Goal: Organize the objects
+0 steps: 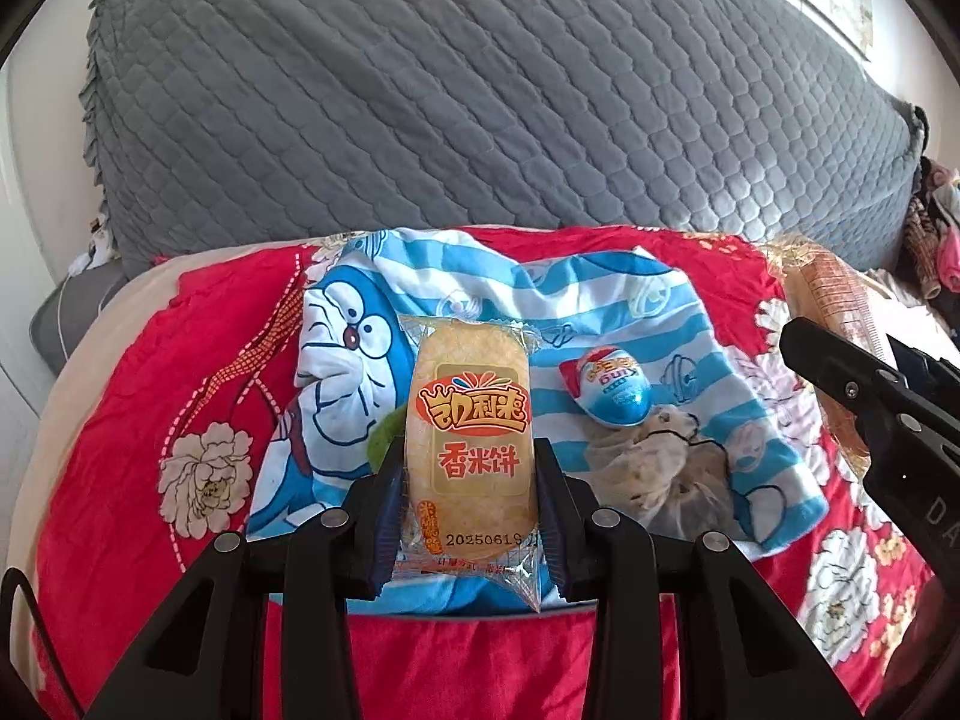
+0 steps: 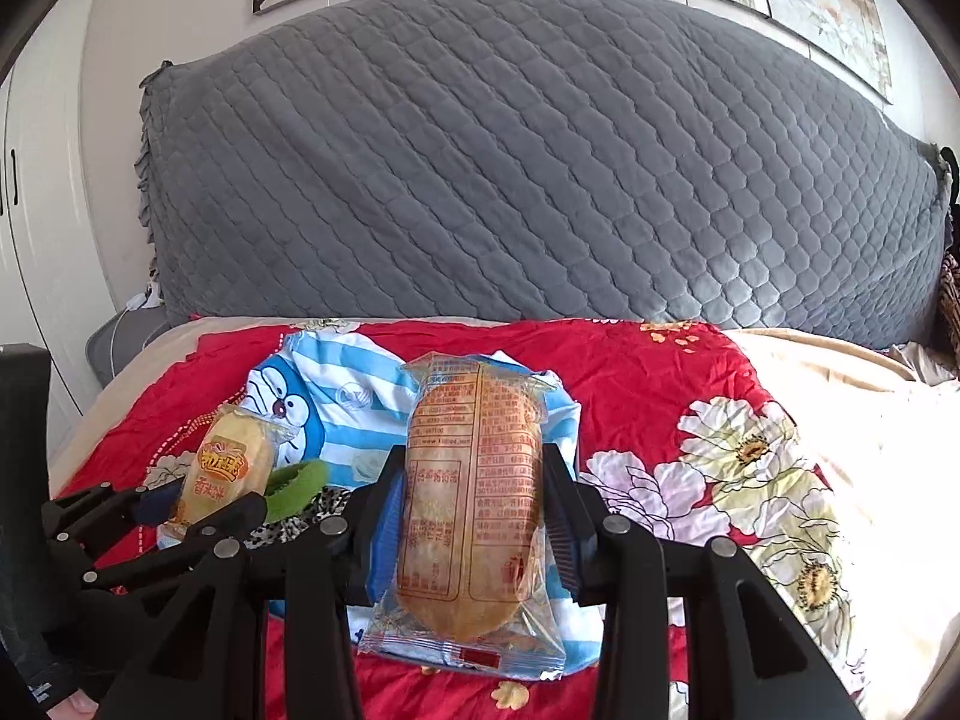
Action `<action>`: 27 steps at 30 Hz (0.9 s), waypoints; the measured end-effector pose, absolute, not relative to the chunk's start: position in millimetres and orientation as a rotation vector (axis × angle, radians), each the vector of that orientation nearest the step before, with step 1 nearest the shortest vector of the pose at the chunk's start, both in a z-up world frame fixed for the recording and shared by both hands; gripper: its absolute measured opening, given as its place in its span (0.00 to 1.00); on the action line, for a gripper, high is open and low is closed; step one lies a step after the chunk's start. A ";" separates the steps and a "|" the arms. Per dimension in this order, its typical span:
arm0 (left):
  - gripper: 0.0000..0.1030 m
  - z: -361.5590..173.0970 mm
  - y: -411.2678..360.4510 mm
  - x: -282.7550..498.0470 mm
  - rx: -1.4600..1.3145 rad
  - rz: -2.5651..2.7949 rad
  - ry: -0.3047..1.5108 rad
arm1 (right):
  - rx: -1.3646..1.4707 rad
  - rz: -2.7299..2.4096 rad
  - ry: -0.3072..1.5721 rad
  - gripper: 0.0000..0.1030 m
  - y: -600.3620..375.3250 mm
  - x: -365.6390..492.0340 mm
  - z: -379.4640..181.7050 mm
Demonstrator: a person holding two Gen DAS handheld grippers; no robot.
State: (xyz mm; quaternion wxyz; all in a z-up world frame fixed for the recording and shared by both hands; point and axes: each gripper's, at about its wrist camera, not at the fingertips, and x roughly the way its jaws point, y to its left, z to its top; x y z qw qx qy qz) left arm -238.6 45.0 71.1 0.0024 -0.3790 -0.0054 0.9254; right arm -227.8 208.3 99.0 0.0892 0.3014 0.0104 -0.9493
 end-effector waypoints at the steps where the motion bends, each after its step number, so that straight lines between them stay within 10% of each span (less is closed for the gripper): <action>1: 0.39 69.3 44.8 -240.5 -1.190 2.902 -0.021 | 0.897 -2.823 0.029 0.41 207.9 -230.7 95.9; 27: 0.39 26.2 48.7 -278.6 -1.250 2.897 -0.002 | 0.966 -2.776 0.015 0.41 197.7 -264.1 36.4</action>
